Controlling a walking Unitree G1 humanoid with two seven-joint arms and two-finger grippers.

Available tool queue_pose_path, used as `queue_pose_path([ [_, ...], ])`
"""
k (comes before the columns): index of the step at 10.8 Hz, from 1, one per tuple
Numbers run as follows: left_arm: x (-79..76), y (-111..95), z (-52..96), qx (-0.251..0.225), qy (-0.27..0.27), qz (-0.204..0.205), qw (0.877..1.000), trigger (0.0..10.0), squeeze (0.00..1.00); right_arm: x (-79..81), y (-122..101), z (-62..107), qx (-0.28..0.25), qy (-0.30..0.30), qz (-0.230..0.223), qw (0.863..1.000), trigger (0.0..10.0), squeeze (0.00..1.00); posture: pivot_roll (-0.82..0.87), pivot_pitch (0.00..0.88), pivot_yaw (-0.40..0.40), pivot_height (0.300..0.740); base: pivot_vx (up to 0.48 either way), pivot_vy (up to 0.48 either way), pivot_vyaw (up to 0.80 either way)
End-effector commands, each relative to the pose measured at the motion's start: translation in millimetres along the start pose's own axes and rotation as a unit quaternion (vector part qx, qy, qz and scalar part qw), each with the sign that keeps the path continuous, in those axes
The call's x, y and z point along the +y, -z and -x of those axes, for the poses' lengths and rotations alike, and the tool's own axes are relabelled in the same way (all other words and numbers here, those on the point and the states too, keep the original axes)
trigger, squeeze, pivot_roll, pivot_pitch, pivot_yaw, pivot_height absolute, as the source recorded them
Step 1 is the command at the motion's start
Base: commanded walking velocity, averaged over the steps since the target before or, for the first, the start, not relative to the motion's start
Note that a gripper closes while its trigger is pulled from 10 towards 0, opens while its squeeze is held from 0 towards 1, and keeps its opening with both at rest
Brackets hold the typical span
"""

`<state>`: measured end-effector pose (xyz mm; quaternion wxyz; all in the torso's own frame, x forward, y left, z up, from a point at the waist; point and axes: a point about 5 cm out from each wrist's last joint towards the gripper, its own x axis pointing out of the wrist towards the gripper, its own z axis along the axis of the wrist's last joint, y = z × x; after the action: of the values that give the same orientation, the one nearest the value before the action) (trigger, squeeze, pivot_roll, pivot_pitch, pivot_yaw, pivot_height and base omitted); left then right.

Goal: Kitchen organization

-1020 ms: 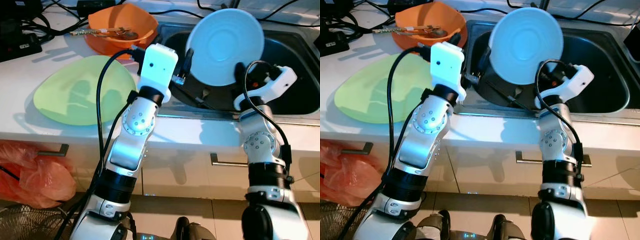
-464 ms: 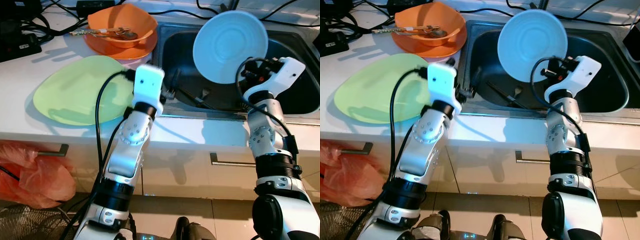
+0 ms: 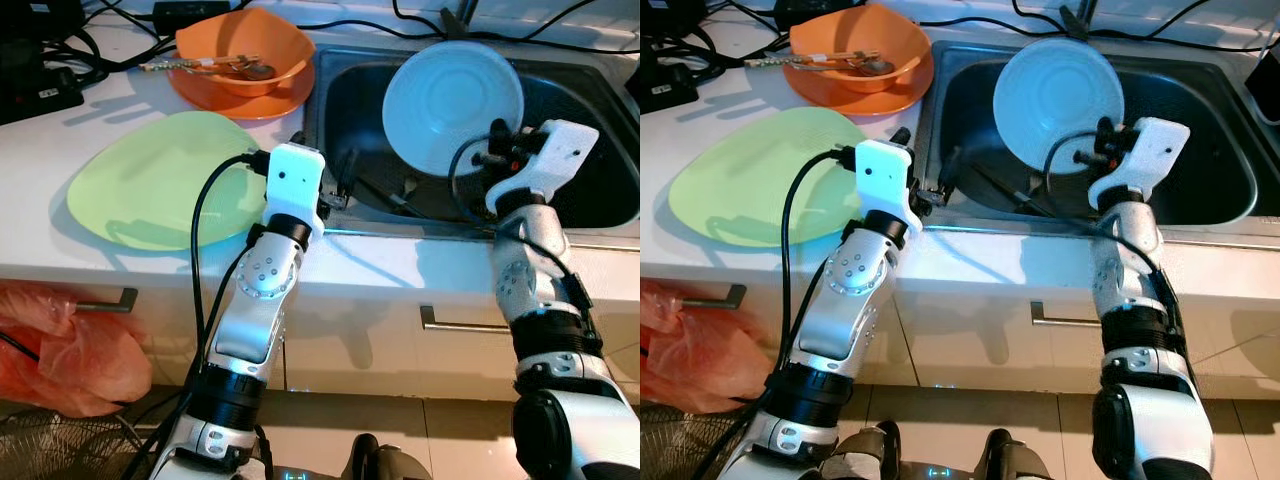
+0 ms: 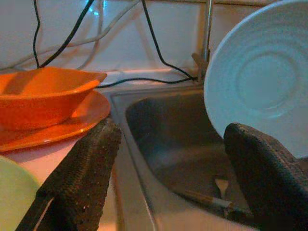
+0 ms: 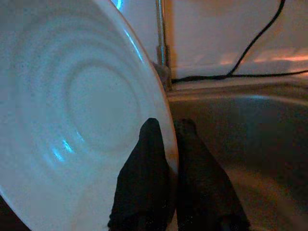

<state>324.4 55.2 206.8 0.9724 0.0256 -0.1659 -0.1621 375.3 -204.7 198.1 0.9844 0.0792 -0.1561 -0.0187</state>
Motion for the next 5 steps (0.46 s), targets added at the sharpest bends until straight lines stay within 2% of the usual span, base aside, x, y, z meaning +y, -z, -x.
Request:
queue_pose_path([
  [1,-5.9,1,2.6,0.000,0.012,-0.002,1.000,10.0,0.00,-8.0,3,3.9,-0.005,0.005,0.022,1.000,10.0,0.00,0.16,0.153,-0.036,0.740,0.000,0.000,0.00],
  [5,-11.4,-1,2.6,-0.007,0.027,-0.016,0.999,10.0,0.00,-0.6,17,8.6,0.014,-0.033,0.084,0.996,10.0,0.00,0.16,0.151,-0.036,0.740,0.000,0.000,0.00],
])
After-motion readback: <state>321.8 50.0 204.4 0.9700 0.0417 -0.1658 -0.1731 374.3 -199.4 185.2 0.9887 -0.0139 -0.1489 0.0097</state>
